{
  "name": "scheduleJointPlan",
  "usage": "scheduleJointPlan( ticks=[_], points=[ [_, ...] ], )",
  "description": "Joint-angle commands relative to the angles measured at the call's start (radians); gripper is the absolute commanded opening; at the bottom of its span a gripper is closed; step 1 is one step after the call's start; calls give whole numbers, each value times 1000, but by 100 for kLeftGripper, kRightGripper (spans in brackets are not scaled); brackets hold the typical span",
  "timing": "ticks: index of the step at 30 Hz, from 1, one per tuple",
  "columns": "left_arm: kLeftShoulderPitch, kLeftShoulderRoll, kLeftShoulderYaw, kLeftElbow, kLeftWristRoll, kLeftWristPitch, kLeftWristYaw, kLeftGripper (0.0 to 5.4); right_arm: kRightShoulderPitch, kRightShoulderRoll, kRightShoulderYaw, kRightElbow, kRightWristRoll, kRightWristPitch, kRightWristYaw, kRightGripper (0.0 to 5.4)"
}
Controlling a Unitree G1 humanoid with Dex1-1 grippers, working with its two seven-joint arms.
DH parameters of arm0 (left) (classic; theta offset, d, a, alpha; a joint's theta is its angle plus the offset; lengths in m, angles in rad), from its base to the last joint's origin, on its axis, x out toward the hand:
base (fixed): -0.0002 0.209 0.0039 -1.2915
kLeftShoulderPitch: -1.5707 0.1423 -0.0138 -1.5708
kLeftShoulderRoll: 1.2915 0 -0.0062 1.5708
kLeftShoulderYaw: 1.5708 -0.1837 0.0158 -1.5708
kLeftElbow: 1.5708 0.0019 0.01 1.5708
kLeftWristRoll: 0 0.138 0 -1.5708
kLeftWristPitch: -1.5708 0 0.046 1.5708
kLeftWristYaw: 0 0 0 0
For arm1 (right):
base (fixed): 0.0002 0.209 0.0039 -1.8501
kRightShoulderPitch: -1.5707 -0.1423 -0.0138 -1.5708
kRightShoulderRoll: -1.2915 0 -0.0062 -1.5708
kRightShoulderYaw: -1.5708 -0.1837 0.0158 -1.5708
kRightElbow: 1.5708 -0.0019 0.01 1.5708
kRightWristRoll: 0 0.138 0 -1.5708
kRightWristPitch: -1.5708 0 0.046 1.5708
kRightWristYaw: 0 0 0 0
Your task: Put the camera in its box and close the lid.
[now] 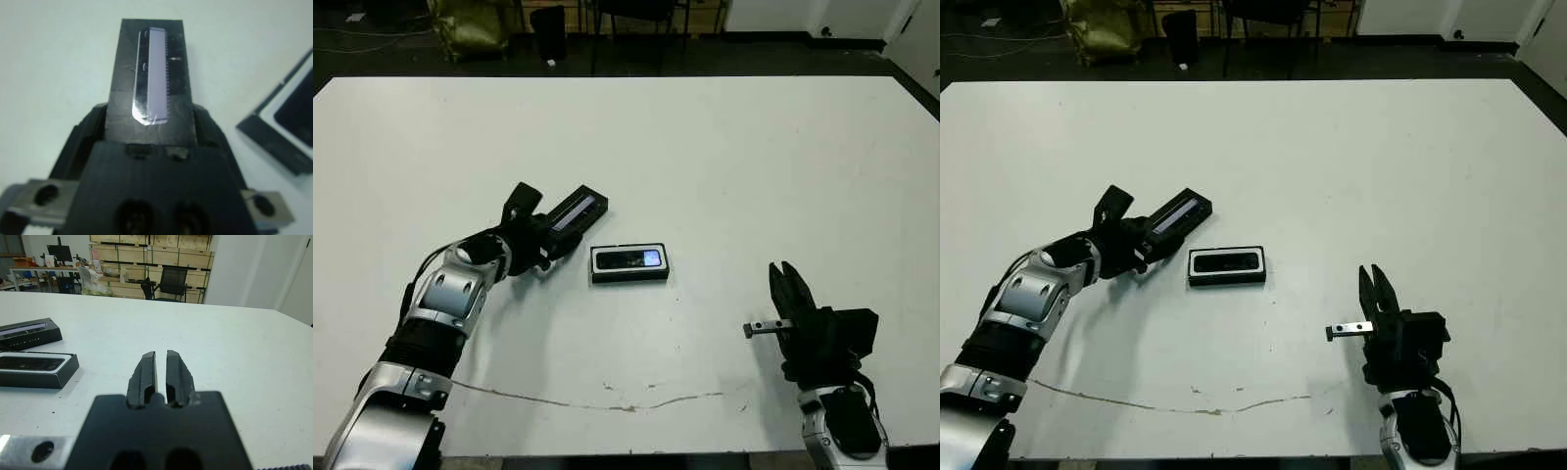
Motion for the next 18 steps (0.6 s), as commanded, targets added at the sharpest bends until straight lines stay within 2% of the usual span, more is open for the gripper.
scheduleJointPlan(
  ticks=[1, 4, 6, 8, 14, 18],
  points=[
    [21, 52, -83, -23, 91, -10, -27, 246, 10, 2, 1, 9, 1, 17, -8, 0],
    [9, 66, -125, -51, 140, 19, -39, 246, 8, 4, 0, 25, 9, -6, -3, 0],
    [8, 67, -127, -62, 139, 30, -52, 246, 10, 7, 1, 14, 11, 13, -6, 0],
    [10, 66, -116, -64, 124, 32, -63, 246, 14, 7, 3, 5, 6, 22, -10, 0],
    [5, 64, -51, -76, 73, 10, -69, 246, 13, 9, 4, 28, 0, -10, -8, 0],
    [-22, 73, 19, -96, 9, 18, -95, 246, 16, 12, 6, 30, 1, -11, -9, 0]
  ],
)
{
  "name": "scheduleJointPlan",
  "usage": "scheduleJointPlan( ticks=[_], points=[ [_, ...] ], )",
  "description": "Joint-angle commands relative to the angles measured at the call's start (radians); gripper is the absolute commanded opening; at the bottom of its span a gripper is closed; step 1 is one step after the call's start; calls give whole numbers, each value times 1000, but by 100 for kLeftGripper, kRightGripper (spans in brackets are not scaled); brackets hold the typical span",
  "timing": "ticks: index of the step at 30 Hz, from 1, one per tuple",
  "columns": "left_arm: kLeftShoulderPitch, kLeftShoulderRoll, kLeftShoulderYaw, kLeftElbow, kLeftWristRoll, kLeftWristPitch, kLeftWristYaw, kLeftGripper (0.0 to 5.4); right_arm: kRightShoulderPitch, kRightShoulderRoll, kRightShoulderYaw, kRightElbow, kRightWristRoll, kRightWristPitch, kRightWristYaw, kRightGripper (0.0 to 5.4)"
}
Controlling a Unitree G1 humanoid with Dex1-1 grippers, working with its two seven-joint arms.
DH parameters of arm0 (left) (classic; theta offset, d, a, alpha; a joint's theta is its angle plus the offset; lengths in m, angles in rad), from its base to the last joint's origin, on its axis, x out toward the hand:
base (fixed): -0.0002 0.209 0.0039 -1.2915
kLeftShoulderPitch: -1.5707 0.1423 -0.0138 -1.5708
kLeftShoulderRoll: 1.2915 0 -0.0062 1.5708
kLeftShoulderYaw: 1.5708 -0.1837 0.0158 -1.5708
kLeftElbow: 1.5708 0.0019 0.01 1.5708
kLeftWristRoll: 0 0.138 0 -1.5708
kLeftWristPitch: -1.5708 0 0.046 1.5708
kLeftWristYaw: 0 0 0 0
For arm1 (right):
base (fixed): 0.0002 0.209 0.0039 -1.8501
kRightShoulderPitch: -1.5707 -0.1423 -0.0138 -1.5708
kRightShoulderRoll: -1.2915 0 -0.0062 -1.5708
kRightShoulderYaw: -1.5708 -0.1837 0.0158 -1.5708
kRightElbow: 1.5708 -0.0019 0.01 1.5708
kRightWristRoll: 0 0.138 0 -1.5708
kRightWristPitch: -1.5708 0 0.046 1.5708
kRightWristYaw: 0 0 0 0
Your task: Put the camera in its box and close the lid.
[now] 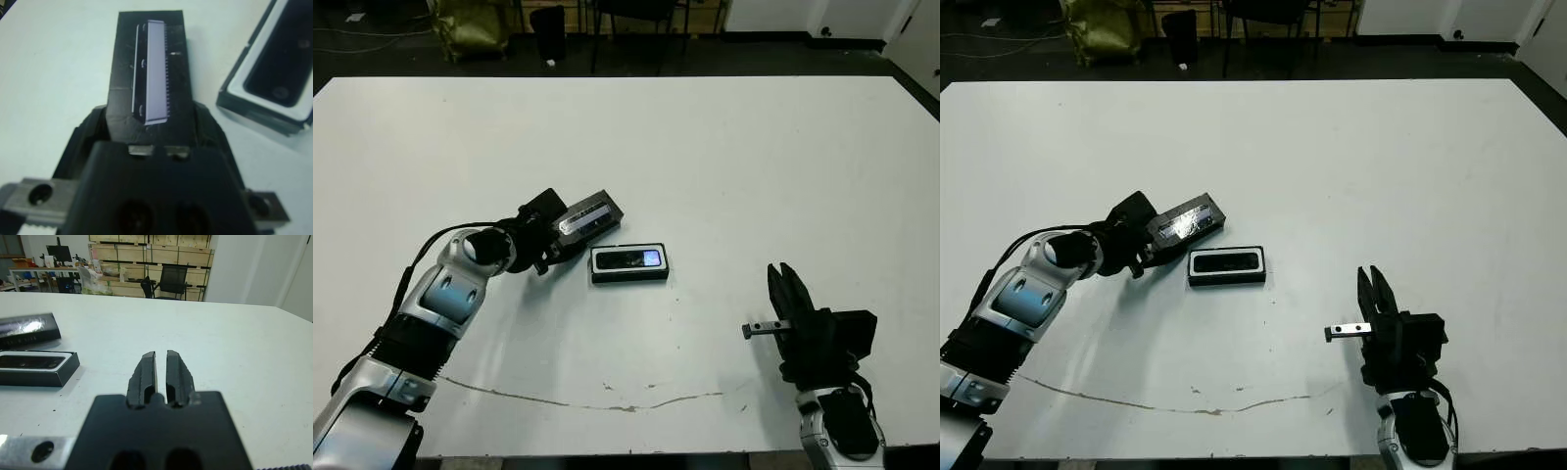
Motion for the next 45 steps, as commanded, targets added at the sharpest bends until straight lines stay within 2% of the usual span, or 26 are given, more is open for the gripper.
scheduleJointPlan(
  ticks=[1, 9, 12, 19, 23, 28, 30, 35, 45],
  points=[
    [-21, 23, 53, -20, -44, 29, -32, 246, 13, 3, 3, 15, -3, 0, -9, 0],
    [-124, 83, 121, -53, -141, 88, -150, 246, 16, 3, 10, 10, -3, 9, -5, 0],
    [-153, 112, 96, -75, -144, 79, -213, 246, 11, 3, 10, 26, -7, -14, -5, 0],
    [-269, 167, -28, -41, -114, 67, -412, 246, 8, 2, 13, 27, 7, -11, 5, 0],
    [-311, 151, -79, 2, -102, 34, -486, 246, 6, 1, 15, 30, -9, -6, -4, 0],
    [-344, 103, -116, 71, -112, 22, -541, 246, 1, -2, 14, 48, -15, -37, 1, 0],
    [-349, 81, -123, 92, -113, 12, -551, 246, 4, 1, 13, 41, -6, -21, 0, 0],
    [-339, 24, -144, 144, -102, -8, -547, 246, 11, 3, 17, 36, -24, -19, -15, 0],
    [-299, -41, -195, 193, -69, 0, -544, 246, 8, 1, 16, 48, -5, -24, -3, 0]
  ],
)
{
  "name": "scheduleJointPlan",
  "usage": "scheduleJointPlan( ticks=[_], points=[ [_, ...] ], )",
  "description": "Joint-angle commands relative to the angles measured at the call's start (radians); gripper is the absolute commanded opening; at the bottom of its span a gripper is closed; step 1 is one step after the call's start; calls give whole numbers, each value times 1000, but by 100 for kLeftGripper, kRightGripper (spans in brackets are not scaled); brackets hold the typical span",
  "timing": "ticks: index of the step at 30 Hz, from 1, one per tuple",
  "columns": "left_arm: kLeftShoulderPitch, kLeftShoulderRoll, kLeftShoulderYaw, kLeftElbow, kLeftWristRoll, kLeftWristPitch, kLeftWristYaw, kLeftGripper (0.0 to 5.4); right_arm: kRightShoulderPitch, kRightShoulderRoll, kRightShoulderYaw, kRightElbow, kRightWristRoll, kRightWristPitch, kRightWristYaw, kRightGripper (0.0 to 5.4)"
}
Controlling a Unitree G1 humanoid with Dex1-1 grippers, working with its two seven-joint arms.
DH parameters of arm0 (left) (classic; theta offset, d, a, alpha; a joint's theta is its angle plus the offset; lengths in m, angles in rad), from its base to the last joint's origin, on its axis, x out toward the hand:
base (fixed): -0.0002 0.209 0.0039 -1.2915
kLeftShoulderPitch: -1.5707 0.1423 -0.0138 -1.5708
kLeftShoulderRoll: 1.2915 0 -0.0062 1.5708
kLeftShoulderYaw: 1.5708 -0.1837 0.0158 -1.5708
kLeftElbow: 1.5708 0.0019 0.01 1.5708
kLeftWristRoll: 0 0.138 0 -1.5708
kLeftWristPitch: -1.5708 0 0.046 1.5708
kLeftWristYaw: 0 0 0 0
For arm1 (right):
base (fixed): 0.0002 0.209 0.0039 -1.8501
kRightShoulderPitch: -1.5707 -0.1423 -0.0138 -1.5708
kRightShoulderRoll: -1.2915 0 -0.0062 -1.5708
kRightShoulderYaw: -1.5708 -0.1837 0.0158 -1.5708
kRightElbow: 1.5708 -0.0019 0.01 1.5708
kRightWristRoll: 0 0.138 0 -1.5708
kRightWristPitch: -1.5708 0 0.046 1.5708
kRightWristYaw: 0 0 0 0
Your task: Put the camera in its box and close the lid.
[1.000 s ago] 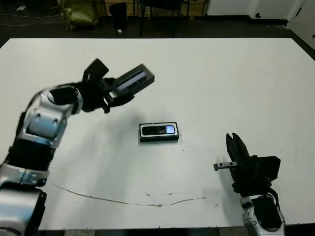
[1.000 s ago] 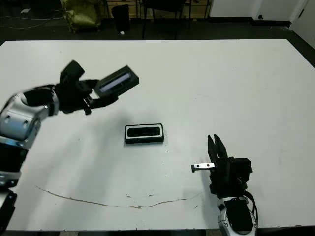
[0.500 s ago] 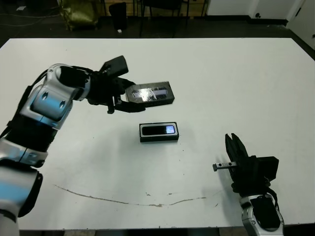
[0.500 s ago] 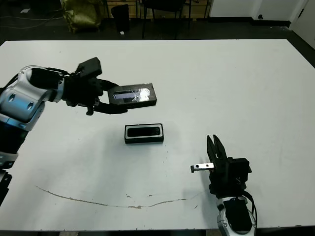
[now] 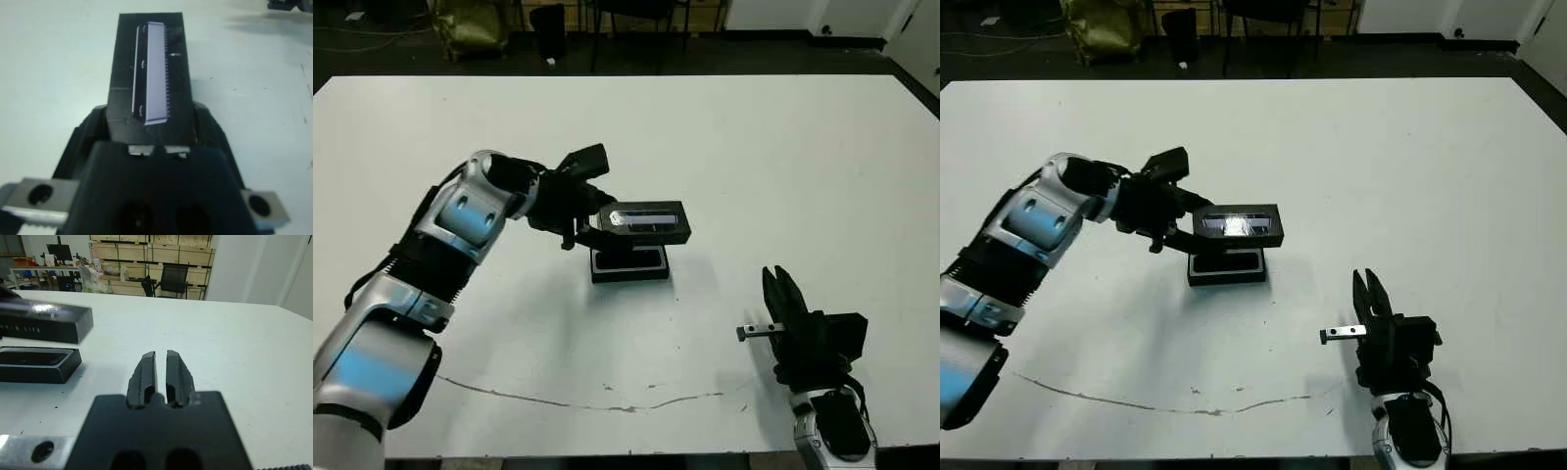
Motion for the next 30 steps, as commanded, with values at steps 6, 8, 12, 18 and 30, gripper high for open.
scheduleJointPlan(
  ticks=[6, 8, 12, 18, 30],
  points=[
    [53, -11, -34, 10, 36, -3, 4, 246, 14, -5, 2, 12, 8, 19, 1, 0],
    [50, -6, -37, 11, 44, -7, -3, 246, 15, -7, 3, 9, 6, 19, 2, 0],
    [37, -1, -42, 5, 62, 7, -7, 246, 14, -7, 5, 14, 4, 16, 1, 0],
    [31, -5, -38, 5, 62, 8, -13, 246, 14, -13, 3, 30, 7, -8, 11, 0],
    [12, -3, -37, 23, 95, -6, -10, 246, 24, 0, 11, 18, 11, 13, 5, 0]
  ],
)
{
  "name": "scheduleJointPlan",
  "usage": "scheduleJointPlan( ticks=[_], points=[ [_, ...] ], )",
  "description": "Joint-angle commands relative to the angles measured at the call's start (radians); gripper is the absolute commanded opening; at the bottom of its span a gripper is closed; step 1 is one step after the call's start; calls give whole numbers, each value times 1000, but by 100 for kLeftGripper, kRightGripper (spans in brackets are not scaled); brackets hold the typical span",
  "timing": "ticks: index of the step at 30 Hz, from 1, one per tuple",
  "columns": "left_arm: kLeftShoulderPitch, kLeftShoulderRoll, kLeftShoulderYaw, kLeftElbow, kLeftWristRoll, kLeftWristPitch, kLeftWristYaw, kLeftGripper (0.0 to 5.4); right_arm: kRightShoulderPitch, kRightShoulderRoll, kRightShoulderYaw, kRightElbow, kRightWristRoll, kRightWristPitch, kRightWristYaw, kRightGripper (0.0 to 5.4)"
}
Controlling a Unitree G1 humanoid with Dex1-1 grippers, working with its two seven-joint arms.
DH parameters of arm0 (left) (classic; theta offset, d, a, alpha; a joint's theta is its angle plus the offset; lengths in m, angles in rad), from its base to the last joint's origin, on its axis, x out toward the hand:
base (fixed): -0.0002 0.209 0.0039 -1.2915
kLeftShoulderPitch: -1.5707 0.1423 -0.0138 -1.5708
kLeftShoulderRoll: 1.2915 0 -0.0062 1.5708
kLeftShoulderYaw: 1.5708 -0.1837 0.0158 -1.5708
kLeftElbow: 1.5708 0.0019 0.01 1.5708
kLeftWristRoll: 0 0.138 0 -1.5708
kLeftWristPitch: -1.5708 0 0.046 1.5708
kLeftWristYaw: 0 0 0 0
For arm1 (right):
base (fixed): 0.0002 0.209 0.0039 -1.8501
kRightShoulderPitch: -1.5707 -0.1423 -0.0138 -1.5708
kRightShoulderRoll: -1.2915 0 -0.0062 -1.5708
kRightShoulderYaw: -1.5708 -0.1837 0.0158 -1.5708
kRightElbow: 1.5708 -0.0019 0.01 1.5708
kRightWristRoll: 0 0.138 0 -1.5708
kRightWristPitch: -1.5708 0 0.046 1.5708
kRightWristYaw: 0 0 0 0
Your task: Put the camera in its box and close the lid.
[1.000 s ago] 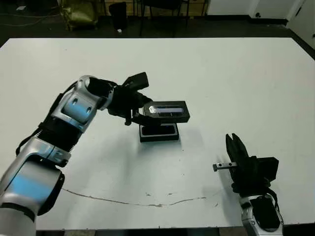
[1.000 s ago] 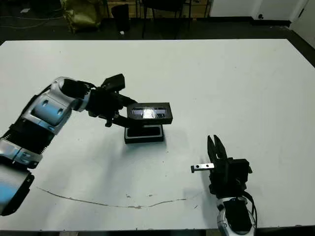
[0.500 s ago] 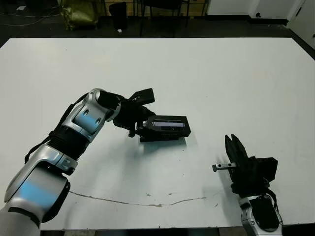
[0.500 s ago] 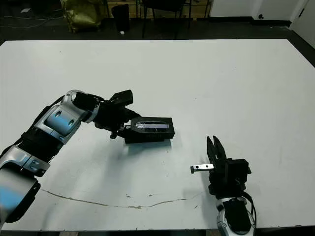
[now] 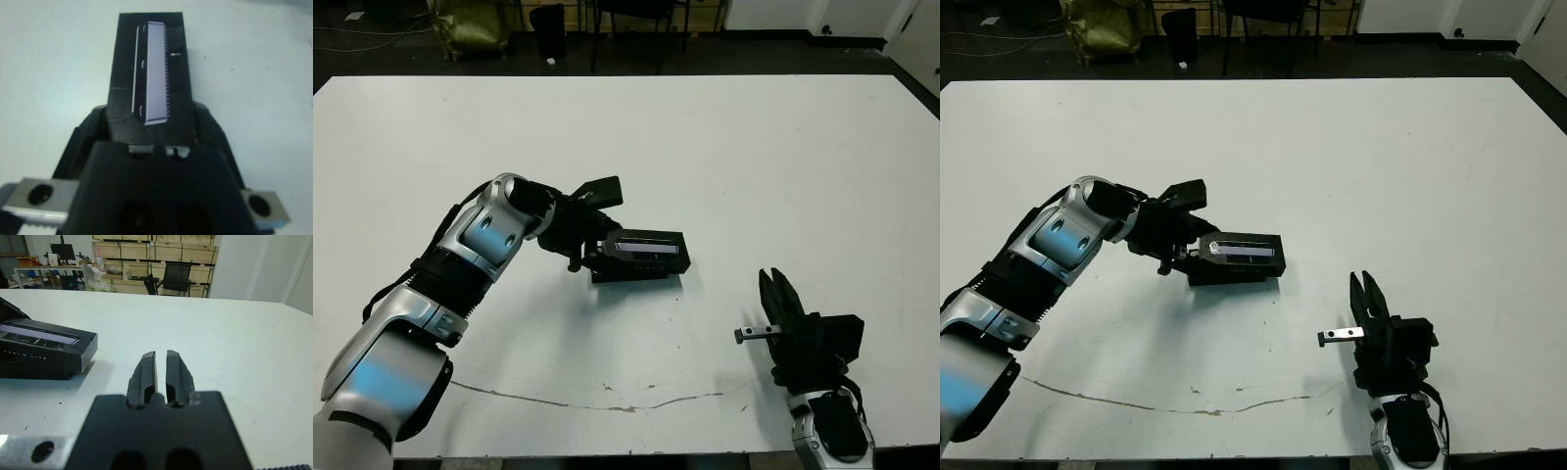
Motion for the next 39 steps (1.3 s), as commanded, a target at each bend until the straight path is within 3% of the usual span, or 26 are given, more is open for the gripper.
scheduleJointPlan(
  ticks=[1, 39],
  points=[
    [-16, 10, -2, 29, 15, -1, -2, 246, 22, 3, 4, 0, 7, 29, -7, 0],
    [-23, 59, -1, 114, 53, -52, -42, 246, 34, 1, 11, -7, 24, 39, -7, 0]
  ],
)
